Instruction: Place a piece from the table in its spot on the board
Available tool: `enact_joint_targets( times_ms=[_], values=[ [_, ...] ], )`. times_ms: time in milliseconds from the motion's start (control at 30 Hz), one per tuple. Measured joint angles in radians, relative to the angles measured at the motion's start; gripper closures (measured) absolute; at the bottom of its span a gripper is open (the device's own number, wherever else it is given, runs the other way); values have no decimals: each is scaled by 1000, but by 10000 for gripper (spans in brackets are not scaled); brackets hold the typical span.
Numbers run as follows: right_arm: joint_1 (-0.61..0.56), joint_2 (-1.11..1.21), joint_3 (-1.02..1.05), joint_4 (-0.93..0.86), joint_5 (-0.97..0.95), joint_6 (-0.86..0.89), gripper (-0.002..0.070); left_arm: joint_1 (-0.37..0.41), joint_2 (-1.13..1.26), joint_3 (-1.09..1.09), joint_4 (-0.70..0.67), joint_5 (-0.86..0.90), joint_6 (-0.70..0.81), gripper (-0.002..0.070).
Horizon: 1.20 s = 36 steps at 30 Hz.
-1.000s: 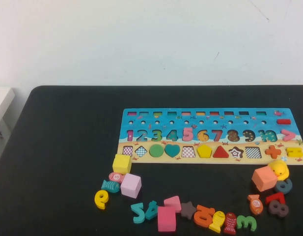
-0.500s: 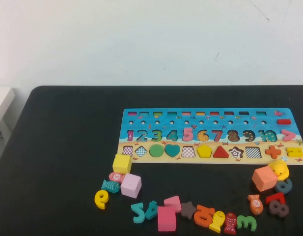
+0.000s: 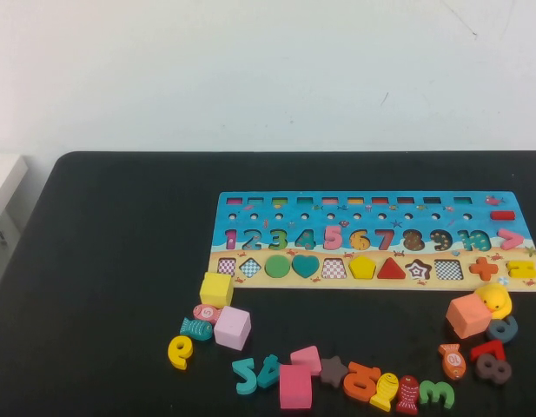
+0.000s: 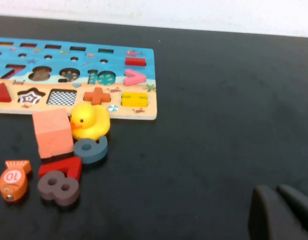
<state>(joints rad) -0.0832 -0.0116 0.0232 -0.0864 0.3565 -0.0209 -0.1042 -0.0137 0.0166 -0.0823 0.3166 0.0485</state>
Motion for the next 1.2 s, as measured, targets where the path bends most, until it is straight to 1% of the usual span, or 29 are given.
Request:
enact_joint_targets(
  times_ms=[267,1200],
  values=[
    [0,0,0,-23,0,39,657,0,0,0,0,0,2,678],
    [-9,0,0,-27,0,39,657,0,0,0,0,0,3,677]
  ],
)
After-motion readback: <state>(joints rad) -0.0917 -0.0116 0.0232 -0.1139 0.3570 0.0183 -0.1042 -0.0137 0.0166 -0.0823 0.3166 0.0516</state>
